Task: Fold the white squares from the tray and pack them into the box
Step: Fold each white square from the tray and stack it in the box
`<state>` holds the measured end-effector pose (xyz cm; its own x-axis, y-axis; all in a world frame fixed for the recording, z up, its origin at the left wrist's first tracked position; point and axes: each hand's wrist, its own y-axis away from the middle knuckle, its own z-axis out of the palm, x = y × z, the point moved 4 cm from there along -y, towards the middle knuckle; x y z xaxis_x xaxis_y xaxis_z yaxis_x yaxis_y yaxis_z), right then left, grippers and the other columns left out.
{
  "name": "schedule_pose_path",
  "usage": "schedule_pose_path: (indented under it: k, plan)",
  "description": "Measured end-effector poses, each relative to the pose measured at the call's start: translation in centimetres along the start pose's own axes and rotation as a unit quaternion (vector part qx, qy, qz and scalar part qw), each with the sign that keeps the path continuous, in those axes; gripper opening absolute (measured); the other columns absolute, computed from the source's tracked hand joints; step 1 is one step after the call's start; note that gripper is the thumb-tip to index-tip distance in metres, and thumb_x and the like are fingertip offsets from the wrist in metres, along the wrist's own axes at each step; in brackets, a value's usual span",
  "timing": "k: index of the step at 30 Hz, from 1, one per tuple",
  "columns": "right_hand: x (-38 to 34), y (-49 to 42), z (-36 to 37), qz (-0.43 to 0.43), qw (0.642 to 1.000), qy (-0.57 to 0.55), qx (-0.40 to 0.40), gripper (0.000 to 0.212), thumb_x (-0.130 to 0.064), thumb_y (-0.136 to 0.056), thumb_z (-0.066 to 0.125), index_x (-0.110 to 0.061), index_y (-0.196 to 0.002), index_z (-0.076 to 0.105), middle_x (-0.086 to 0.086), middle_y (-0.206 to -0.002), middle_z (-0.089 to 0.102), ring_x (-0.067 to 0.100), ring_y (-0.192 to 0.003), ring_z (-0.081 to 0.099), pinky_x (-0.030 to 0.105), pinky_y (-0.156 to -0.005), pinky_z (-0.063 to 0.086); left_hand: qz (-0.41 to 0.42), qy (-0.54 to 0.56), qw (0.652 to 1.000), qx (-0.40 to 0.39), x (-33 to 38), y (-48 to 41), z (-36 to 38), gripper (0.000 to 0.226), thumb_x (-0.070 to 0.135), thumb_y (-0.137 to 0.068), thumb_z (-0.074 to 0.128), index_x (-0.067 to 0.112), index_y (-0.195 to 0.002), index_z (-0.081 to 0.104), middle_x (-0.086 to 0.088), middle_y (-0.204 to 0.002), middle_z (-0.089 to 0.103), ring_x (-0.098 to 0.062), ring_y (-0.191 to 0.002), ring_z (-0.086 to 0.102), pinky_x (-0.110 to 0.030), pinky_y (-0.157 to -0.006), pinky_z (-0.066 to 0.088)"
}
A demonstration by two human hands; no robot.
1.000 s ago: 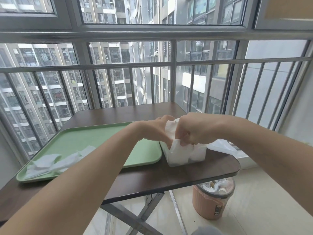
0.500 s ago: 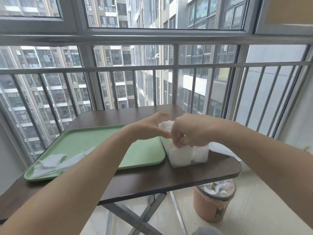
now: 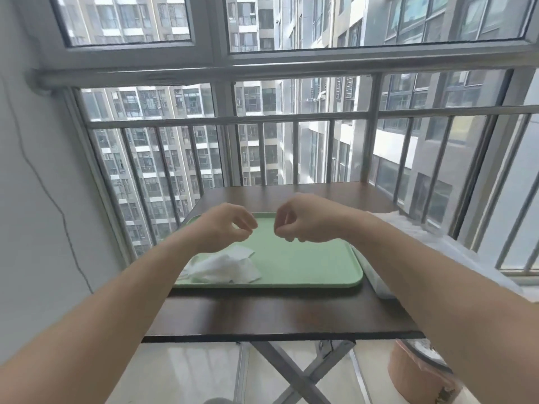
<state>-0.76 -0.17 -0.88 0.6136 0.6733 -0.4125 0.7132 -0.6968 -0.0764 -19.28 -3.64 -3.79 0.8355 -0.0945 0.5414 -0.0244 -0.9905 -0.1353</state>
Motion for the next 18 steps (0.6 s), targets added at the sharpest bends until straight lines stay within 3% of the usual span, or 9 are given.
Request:
schedule_pose_path:
  k: [5, 8, 11, 14, 18]
  plan:
    - [-0.4, -4.2, 3.4, 0.001, 1.0, 0.006, -0.022, 0.016, -0.019, -0.096, 0.06, -0.023, -0.103, 0.073, -0.009, -0.091, 0.068, -0.004, -0.066, 0.056, 0.015, -0.057, 0.042, -0.059, -0.093, 0.994, -0.022, -3.4, 0.6, -0.2, 0.026, 0.012, -0.092, 0.063, 0.034, -0.106, 0.069, 0.009, -0.112, 0.068, -0.009, -0.097, 0.063, -0.029, -0.091, 0.052]
    - [0.0, -6.1, 5.1, 0.016, 0.999, 0.006, -0.034, 0.017, -0.022, -0.095, 0.063, -0.022, -0.109, 0.071, -0.006, -0.101, 0.068, 0.003, -0.072, 0.059, 0.02, -0.061, 0.045, -0.084, -0.122, 0.989, -0.027, -4.1, 0.2, 0.1, 0.02, 0.025, -0.095, 0.063, 0.027, -0.114, 0.069, 0.006, -0.115, 0.068, -0.011, -0.097, 0.061, -0.024, -0.083, 0.047]
    - [0.1, -7.6, 6.4, 0.026, 0.998, 0.002, -0.051, 0.024, -0.032, -0.093, 0.065, -0.018, -0.112, 0.069, 0.001, -0.104, 0.071, 0.012, -0.073, 0.065, 0.02, -0.058, 0.049, -0.116, -0.113, 0.987, -0.011, -4.3, -0.5, 0.5, 0.027, 0.046, -0.091, 0.065, 0.026, -0.109, 0.069, 0.007, -0.106, 0.067, -0.013, -0.095, 0.062, -0.032, -0.08, 0.056]
    - [0.2, -8.5, 7.3, 0.031, 0.997, -0.007, -0.066, 0.035, -0.032, -0.092, 0.067, -0.019, -0.124, 0.063, 0.002, -0.109, 0.068, 0.014, -0.079, 0.064, 0.024, -0.068, 0.05, -0.137, -0.137, 0.981, -0.028, -4.3, -1.1, 1.0, 0.04, 0.045, -0.082, 0.077, 0.023, -0.113, 0.067, 0.007, -0.104, 0.063, -0.015, -0.097, 0.061, -0.03, -0.08, 0.052]
    - [0.3, -8.8, 7.7, 0.021, 0.993, -0.035, -0.111, 0.043, -0.022, -0.086, 0.071, -0.021, -0.127, 0.062, -0.008, -0.085, 0.06, 0.007, -0.068, 0.055, 0.02, -0.057, 0.039, -0.139, -0.072, 0.987, -0.041, -4.8, -1.8, 1.6, 0.039, 0.026, -0.073, 0.085, 0.024, -0.11, 0.072, 0.002, -0.097, 0.075, -0.017, -0.091, 0.07, -0.037, -0.09, 0.057]
